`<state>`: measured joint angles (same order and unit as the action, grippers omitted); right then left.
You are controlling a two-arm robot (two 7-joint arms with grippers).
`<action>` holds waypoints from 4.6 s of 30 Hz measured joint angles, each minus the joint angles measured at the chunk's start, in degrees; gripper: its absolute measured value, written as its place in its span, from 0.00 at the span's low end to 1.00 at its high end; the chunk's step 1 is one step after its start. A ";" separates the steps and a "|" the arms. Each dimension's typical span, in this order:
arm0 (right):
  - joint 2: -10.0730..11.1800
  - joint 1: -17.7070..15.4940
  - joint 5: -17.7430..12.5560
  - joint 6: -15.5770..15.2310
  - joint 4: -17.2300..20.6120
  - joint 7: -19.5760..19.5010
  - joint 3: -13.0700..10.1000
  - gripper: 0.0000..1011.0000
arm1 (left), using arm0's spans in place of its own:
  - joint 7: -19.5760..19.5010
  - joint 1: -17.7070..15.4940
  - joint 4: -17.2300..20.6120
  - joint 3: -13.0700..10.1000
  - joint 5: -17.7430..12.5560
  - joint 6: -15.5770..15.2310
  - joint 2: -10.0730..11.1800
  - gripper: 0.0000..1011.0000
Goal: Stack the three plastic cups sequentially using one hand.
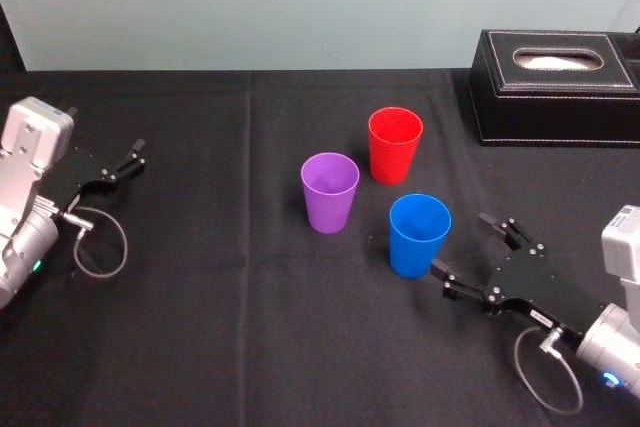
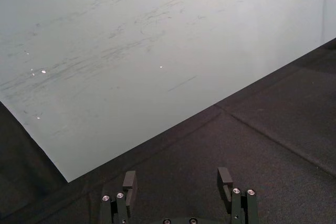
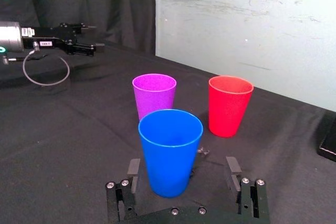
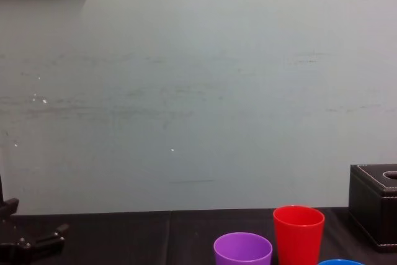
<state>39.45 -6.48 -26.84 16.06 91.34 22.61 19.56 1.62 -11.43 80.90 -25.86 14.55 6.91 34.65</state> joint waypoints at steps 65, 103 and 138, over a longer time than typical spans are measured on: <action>-12.55 4.68 5.83 -4.11 -5.23 4.70 -2.45 0.99 | 0.00 0.00 0.00 0.00 0.00 0.00 0.00 0.99; -13.73 4.91 6.77 -2.99 -6.05 5.39 -2.96 0.79 | 0.00 0.00 0.00 0.00 0.00 0.00 0.00 0.99; -10.31 7.24 3.08 -17.59 6.58 2.55 -5.42 0.73 | 0.00 0.00 0.00 0.00 0.00 0.00 0.00 0.99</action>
<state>29.14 0.76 -23.76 -1.53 97.91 25.16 14.14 1.62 -11.43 80.90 -25.86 14.55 6.91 34.65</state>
